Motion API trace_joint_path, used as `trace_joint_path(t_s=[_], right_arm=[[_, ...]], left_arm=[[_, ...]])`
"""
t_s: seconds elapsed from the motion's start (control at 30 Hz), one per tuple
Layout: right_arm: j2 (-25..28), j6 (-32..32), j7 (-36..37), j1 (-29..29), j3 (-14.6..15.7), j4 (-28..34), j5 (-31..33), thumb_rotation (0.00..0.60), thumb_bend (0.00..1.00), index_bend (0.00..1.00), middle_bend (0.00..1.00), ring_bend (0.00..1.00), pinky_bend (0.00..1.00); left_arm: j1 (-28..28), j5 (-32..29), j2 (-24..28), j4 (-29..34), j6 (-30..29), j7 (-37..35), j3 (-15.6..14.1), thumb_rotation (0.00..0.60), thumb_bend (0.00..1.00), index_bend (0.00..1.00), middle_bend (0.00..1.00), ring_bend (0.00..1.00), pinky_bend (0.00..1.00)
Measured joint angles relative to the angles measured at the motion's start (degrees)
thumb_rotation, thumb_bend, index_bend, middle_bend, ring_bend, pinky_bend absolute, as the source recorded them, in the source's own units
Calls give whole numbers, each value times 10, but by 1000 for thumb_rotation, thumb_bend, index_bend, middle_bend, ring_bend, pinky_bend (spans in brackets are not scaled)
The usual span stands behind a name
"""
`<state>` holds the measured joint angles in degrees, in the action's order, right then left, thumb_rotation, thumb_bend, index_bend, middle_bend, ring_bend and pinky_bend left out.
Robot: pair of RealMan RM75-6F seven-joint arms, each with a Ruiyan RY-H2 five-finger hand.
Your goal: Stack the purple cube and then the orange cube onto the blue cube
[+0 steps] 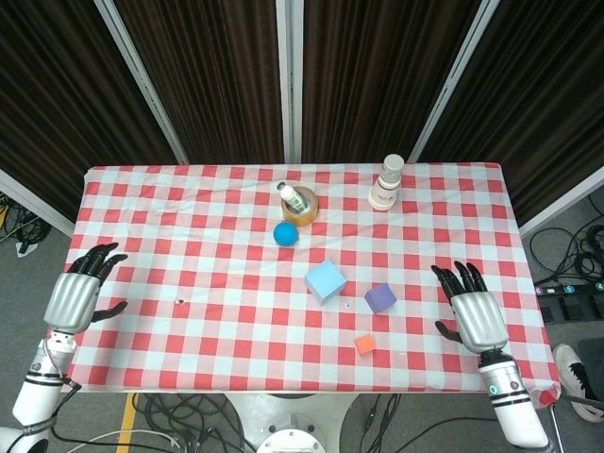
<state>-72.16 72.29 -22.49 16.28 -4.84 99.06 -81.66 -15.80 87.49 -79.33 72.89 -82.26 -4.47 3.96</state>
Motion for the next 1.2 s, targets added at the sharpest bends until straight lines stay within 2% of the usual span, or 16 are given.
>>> trace_joint_path(t_s=[0.13,0.3,0.47,0.77,1.2], right_arm=[[28,-48,-6,37,-1,-3,-32,600,78,63,236,0,0],[64,-149,11,99,3,-15,-59,600,45,64,239,0,0],[78,-231,59,170,13,-66,-98,600,38,65,234,0,0],[27,-261,132,225,32,-161,-145,600,28,51,237,0,0],[-41,-264,197,255,52,-238,-152,600,52,50,292,13,0]], left_arm=[[2,-2,-2,0,-6,5,3,600,112,286,244,161,287],[3,-8,-3,2,-5,12,8,600,111,286,244,161,286],[-5,-29,-8,11,8,33,22,600,112,286,244,161,286],[-3,-32,-9,1,10,27,20,600,112,286,244,162,286],[0,-30,-13,-19,14,14,13,600,111,286,244,161,286]])
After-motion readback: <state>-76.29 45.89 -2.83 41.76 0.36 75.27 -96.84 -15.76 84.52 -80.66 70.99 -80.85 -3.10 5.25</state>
